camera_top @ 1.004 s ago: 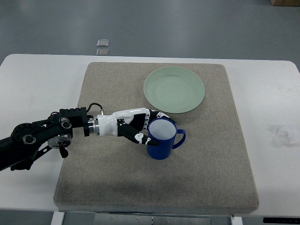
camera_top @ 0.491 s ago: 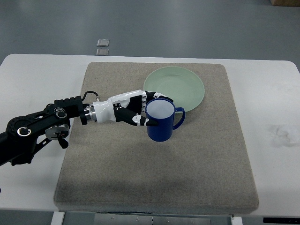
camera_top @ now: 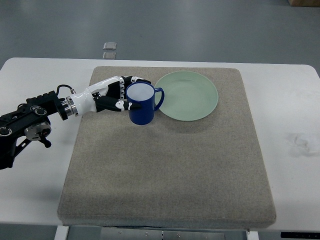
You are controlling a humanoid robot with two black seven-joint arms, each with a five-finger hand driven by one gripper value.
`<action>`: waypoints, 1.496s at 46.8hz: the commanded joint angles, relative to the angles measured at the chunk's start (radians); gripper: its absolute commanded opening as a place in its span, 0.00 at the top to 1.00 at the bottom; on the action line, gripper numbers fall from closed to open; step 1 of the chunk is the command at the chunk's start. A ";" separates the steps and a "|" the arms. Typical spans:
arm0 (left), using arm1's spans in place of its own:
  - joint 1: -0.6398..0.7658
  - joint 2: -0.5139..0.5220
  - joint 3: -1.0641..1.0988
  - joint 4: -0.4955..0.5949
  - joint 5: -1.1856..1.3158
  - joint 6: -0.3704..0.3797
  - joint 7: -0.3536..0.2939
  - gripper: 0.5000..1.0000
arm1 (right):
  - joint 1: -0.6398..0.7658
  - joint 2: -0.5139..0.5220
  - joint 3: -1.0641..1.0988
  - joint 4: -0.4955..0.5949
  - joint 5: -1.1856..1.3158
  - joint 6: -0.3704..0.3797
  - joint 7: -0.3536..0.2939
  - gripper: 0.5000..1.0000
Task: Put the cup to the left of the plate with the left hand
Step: 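Carry the blue mug with the left hand past the plate's near side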
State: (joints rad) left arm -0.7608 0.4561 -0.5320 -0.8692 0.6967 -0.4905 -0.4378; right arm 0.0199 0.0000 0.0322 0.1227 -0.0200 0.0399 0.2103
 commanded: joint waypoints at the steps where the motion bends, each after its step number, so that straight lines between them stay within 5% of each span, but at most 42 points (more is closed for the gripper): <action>1: 0.001 0.013 -0.016 0.015 0.000 0.038 -0.001 0.65 | 0.000 0.000 0.000 0.000 0.000 0.000 0.000 0.14; 11: 0.003 0.024 -0.022 0.091 -0.008 0.130 -0.053 0.64 | 0.000 0.000 0.000 0.000 0.000 0.000 0.000 0.14; 22: 0.005 0.027 -0.017 0.200 -0.103 0.139 -0.055 0.62 | 0.000 0.000 0.000 0.000 0.000 0.000 0.000 0.14; 61: 0.052 -0.057 -0.003 0.197 -0.106 0.170 -0.118 0.62 | 0.000 0.000 0.000 0.000 0.000 0.000 0.000 0.14; 70: 0.049 -0.057 -0.008 0.196 -0.108 0.204 -0.118 0.34 | 0.000 0.000 0.000 0.000 0.000 0.000 0.000 0.14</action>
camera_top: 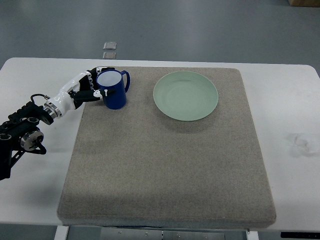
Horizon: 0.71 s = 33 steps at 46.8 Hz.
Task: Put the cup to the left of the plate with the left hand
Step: 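Carry the blue mug with the left hand past the plate's near side, then set the mug down and open the left hand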
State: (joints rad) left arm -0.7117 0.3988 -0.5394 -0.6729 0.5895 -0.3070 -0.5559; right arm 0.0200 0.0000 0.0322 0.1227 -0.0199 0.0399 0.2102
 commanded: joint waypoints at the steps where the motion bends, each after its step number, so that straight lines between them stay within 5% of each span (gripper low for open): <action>1: 0.000 0.000 -0.001 -0.002 0.000 0.029 0.001 0.30 | 0.000 0.000 0.000 0.000 0.000 0.000 0.000 0.14; 7: 0.000 0.000 -0.002 -0.004 -0.008 0.048 0.001 0.11 | 0.000 0.000 0.000 0.000 0.000 0.000 0.000 0.14; 18: -0.002 0.000 -0.002 -0.005 -0.011 0.048 0.002 0.02 | 0.000 0.000 0.000 0.000 0.000 0.000 0.000 0.14; 33: -0.003 0.014 -0.013 -0.007 -0.014 0.036 0.002 0.01 | 0.000 0.000 0.000 0.000 0.000 0.000 0.000 0.14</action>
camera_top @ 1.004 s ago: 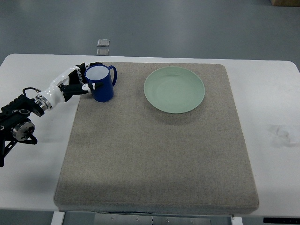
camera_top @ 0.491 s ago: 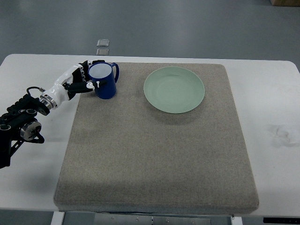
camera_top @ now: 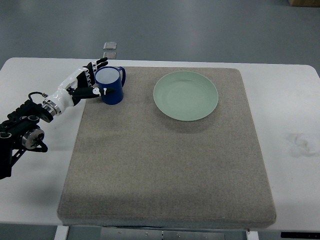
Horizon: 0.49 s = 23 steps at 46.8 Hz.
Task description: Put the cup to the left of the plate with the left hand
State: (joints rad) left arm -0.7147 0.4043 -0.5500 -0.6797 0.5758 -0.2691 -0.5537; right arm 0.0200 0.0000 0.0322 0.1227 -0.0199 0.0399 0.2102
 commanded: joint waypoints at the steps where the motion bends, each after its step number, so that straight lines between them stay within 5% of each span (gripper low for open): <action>1: 0.000 0.010 -0.002 0.000 -0.002 -0.002 0.000 0.01 | 0.000 0.000 0.000 0.000 0.000 0.000 0.000 0.14; 23: -0.002 0.134 -0.018 0.008 -0.319 -0.117 0.000 0.01 | 0.000 0.000 0.000 0.000 0.000 0.000 0.000 0.14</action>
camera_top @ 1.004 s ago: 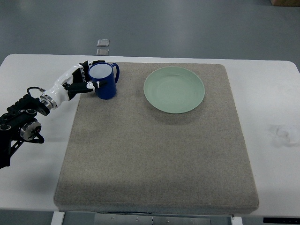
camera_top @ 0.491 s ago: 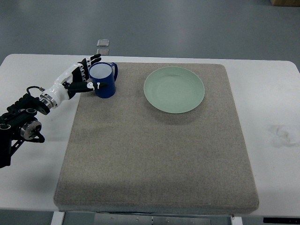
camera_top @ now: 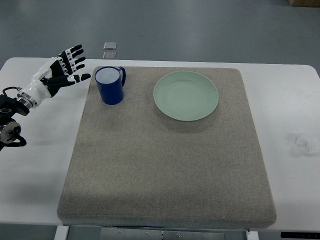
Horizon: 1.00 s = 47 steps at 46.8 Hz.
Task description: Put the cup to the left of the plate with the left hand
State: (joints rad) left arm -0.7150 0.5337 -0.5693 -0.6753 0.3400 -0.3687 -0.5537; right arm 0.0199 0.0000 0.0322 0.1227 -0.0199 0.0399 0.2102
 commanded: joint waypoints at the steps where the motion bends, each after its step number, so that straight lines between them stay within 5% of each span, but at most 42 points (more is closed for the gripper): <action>1: -0.003 0.005 0.002 0.003 -0.105 -0.018 0.001 0.01 | 0.000 0.000 0.000 0.000 0.000 0.000 0.000 0.14; 22: -0.083 -0.118 0.003 0.051 -0.199 0.152 0.077 0.04 | 0.000 0.000 0.000 0.000 0.000 0.000 0.000 0.14; 47: -0.086 -0.208 -0.001 0.138 -0.217 0.063 0.080 0.03 | 0.000 0.000 0.000 0.000 0.000 0.000 0.000 0.14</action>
State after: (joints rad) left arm -0.7962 0.3268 -0.5688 -0.5367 0.1231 -0.3045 -0.4740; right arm 0.0200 0.0000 0.0322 0.1227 -0.0199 0.0399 0.2102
